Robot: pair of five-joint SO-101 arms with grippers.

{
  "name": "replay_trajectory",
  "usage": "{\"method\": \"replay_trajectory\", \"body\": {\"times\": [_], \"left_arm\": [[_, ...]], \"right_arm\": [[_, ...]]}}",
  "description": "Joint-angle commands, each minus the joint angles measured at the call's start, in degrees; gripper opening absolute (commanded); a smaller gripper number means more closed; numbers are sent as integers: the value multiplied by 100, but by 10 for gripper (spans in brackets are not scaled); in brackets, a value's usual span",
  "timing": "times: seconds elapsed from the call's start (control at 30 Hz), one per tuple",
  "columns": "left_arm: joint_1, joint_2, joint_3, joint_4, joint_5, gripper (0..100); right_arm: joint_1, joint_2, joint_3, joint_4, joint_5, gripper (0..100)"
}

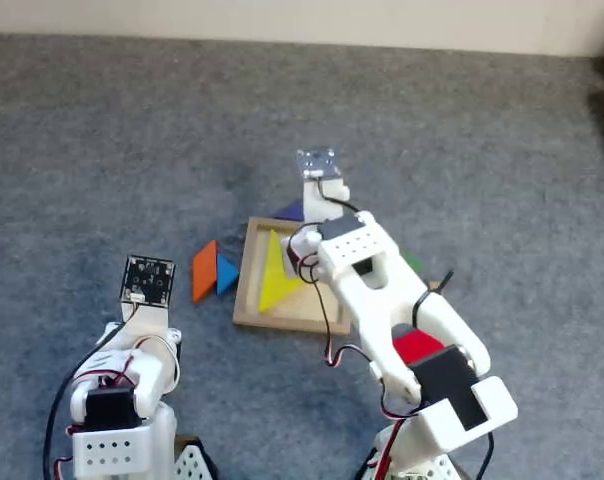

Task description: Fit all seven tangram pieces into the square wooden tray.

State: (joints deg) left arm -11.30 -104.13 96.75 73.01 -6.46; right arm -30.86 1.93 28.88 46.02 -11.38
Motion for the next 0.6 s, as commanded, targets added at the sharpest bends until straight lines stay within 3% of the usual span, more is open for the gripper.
{"method": "replay_trajectory", "body": {"times": [0.0, 0.57], "left_arm": [[-4, -4, 40, 18, -18, 7], [-4, -4, 40, 18, -18, 7]], "right_arm": [[-101, -382, -22, -189, 97, 116], [-980, 558, -453, -163, 123, 116]]}}
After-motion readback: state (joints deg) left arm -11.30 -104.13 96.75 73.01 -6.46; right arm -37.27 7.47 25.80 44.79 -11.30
